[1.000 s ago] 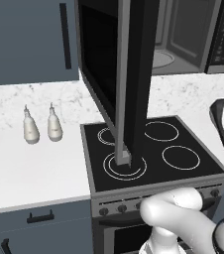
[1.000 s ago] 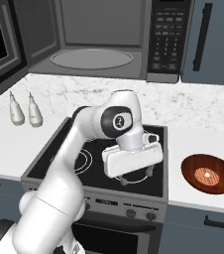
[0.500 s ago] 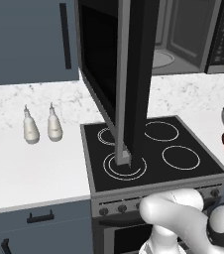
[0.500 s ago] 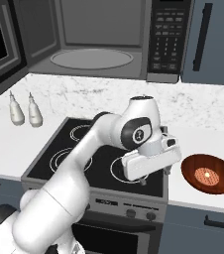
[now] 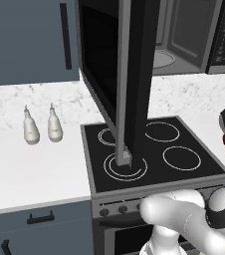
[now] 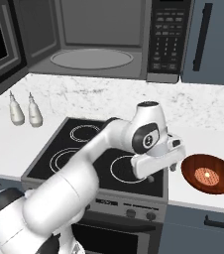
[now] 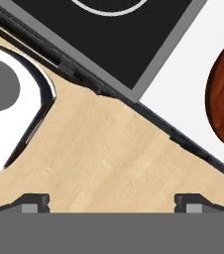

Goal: Open the microwave, place the bowl with waffle inside the microwave, then close the microwave door and turn it on.

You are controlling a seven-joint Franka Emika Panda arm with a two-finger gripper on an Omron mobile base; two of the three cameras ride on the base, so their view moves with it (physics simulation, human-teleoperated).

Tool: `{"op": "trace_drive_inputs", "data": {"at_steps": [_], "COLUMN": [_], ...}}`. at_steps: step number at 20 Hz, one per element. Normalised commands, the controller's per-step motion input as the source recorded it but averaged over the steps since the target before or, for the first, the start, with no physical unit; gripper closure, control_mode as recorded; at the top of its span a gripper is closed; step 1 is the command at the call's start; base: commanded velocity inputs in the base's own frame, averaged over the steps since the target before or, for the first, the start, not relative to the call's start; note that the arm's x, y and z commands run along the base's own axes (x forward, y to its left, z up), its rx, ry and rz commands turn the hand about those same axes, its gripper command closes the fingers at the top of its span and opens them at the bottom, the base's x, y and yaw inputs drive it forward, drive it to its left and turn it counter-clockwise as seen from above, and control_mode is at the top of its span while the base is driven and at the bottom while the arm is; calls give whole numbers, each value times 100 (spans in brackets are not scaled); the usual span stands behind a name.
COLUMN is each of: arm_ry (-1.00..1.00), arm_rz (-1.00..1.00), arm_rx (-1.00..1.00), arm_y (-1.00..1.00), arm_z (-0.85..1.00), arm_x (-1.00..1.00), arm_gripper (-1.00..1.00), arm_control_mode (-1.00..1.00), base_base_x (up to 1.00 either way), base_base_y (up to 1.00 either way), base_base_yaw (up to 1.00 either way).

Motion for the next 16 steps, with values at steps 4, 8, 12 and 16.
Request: {"op": "trace_drive_inputs", "data": {"at_steps": [4,8,12,16], "arm_ry": [0,0,0,0], "arm_rz": [0,0,0,0], "arm_rx": [0,0,0,0], "arm_y": [-40,-39,-30,-13], "arm_z": [-35,-41,-33,-35], "arm_x": [43,38,37,29], "arm_gripper": [-100,-100,-100,-100], "arm_control_mode": [-100,-100,-100,-100], "base_base_x": [0,0,0,0], "base_base_y": [0,0,0,0], "base_base_yaw": [0,0,0,0]}}
